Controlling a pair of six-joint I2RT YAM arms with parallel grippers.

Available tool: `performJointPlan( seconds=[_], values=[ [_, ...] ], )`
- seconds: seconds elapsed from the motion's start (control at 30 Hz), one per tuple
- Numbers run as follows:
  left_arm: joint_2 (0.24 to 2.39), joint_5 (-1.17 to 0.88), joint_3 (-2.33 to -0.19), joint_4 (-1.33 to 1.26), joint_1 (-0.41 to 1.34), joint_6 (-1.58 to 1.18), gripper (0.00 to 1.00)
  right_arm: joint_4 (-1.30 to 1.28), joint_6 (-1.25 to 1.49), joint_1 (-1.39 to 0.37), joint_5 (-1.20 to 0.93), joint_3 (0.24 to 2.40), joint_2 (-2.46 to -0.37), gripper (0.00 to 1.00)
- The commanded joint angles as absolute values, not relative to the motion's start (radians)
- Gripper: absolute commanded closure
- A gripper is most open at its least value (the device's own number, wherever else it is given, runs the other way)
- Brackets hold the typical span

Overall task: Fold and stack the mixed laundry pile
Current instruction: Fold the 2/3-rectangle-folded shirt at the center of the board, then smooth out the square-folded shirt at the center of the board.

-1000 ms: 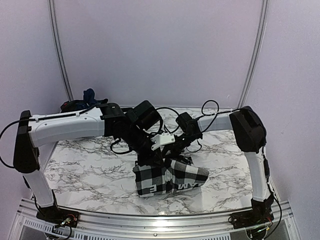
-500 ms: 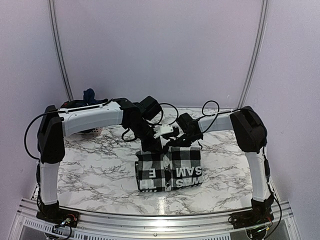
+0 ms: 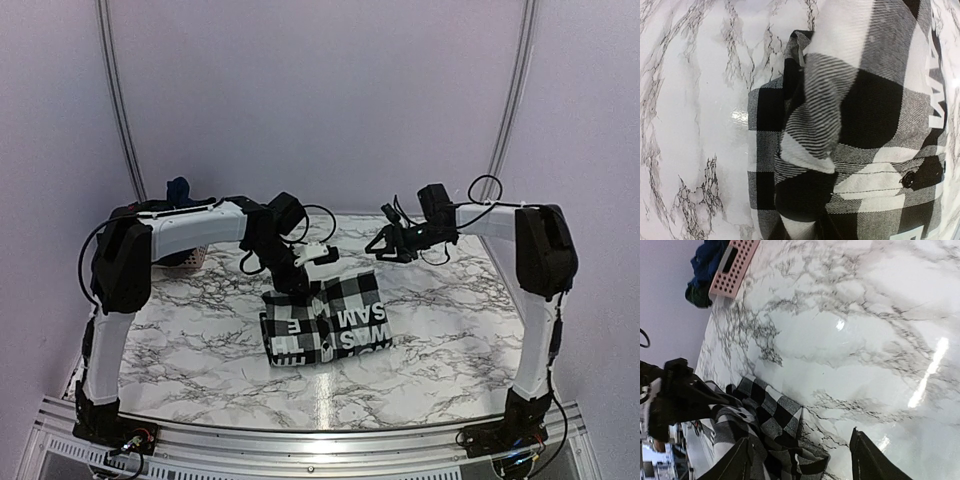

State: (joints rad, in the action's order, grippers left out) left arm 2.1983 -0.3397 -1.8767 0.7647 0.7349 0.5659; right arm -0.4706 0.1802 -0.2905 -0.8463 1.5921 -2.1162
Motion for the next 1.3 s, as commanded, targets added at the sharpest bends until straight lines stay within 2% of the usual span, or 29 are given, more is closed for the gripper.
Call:
performJointPlan(
  seconds=[0.0,0.1,0.17,0.23,0.27,0.4,0.53,0.57,0.67,0.9,1.0,1.17,1.27],
  values=[
    [2.234,-0.295,-1.882,0.727,0.698,0.572,0.76,-0.351,0.234,-0.254,-0.860,1.442,-1.994,0.37],
    [2.194,-0.276,-1.877,0.698,0.661,0.522,0.56,-0.257,0.261,-0.226,-0.905,1.318,-1.916,0.36],
    [2.120,-0.298,-1.836,0.629,0.641,0.437,0.38,-0.195,0.270,-0.224,-0.924,1.246,-1.880,0.34],
    [1.999,-0.292,-1.766,0.509,0.629,0.358,0.04,-0.145,0.282,-0.222,-0.945,1.197,-1.860,0.33],
    [1.950,-0.260,-1.722,0.454,0.622,0.297,0.01,-0.120,0.292,-0.223,-0.969,1.181,-1.854,0.33],
    [1.788,-0.209,-1.541,0.273,0.577,-0.093,0.01,-0.071,0.300,-0.240,-1.026,1.150,-1.848,0.23],
    [1.713,-0.526,-1.320,0.092,0.519,-0.399,0.01,-0.086,0.266,-0.265,-1.040,1.152,-1.855,0.16],
    [1.683,-0.544,-1.233,0.002,0.517,-0.480,0.01,-0.080,0.264,-0.269,-1.044,1.150,-1.862,0.16],
    [1.592,-0.527,-0.999,-0.188,0.516,-0.654,0.01,-0.087,0.245,-0.282,-1.046,1.165,-1.893,0.15],
    [1.507,-0.360,-0.812,-0.226,0.541,-0.797,0.01,-0.103,0.209,-0.337,-1.076,1.203,-1.950,0.16],
    [1.557,-0.376,-0.805,-0.239,0.548,-0.789,0.01,-0.103,0.201,-0.356,-1.080,1.216,-1.983,0.23],
    [1.670,-0.407,-0.844,-0.276,0.583,-0.783,0.01,-0.105,0.204,-0.363,-1.107,1.238,-2.017,0.49],
    [1.735,-0.443,-0.882,-0.311,0.594,-0.793,0.02,-0.116,0.198,-0.365,-1.119,1.225,-2.005,0.70]
  ],
)
